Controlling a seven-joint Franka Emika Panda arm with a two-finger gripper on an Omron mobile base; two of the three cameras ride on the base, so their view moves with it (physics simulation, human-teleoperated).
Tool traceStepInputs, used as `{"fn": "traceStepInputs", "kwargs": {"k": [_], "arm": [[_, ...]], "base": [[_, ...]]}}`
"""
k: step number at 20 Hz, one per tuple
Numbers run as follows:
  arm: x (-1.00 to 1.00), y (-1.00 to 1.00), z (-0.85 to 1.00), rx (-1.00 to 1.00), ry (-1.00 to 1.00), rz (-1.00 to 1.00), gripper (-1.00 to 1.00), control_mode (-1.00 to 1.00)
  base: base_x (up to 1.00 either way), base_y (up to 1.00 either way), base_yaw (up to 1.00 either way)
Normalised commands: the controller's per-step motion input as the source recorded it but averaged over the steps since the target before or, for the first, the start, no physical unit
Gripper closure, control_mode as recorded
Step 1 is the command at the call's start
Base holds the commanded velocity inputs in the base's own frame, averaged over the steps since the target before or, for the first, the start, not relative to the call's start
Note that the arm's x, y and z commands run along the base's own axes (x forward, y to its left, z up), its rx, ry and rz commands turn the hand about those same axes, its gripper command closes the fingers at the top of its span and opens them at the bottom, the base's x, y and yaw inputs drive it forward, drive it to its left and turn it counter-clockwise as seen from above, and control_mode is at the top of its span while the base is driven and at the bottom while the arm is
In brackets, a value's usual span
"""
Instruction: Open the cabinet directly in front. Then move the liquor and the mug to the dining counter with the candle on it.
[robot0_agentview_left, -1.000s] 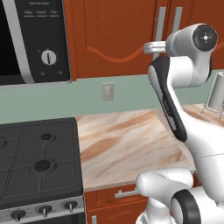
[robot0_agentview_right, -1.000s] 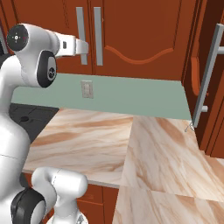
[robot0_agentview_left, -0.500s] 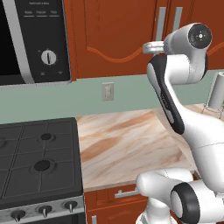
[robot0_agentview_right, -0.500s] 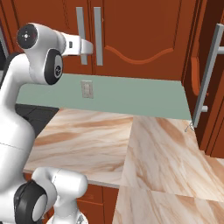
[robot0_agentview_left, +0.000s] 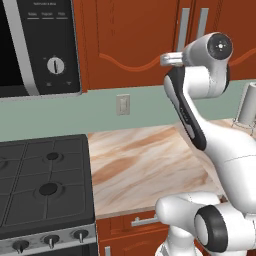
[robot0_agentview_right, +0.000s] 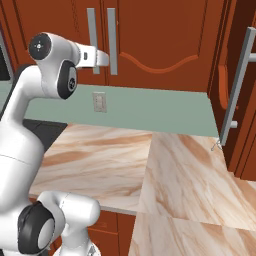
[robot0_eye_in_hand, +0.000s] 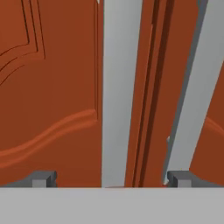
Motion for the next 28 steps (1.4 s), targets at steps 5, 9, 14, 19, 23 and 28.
{"fn": "traceStepInputs", "kwargs": {"k": [5, 9, 14, 19, 23, 28], "arm": [[0.2, 0.0, -0.06, 0.0, 0.0, 0.0, -1.0, -1.0], [0.21, 0.0, -0.01, 0.0, 0.0, 0.0, -1.0, -1.0], [0.23, -0.06, 0.0, 0.0, 0.0, 0.0, -1.0, -1.0], [0.26, -0.09, 0.0, 0.0, 0.0, 0.0, -1.0, -1.0], [0.31, -0.05, -0.03, 0.0, 0.0, 0.0, -1.0, -1.0], [0.33, 0.0, -0.12, 0.0, 0.0, 0.0, -1.0, -1.0]], "base": [[0.0, 0.0, 0.0], [0.0, 0.0, 0.0], [0.0, 0.0, 0.0], [0.0, 0.0, 0.0], [0.0, 0.0, 0.0], [0.0, 0.0, 0.0]]}}
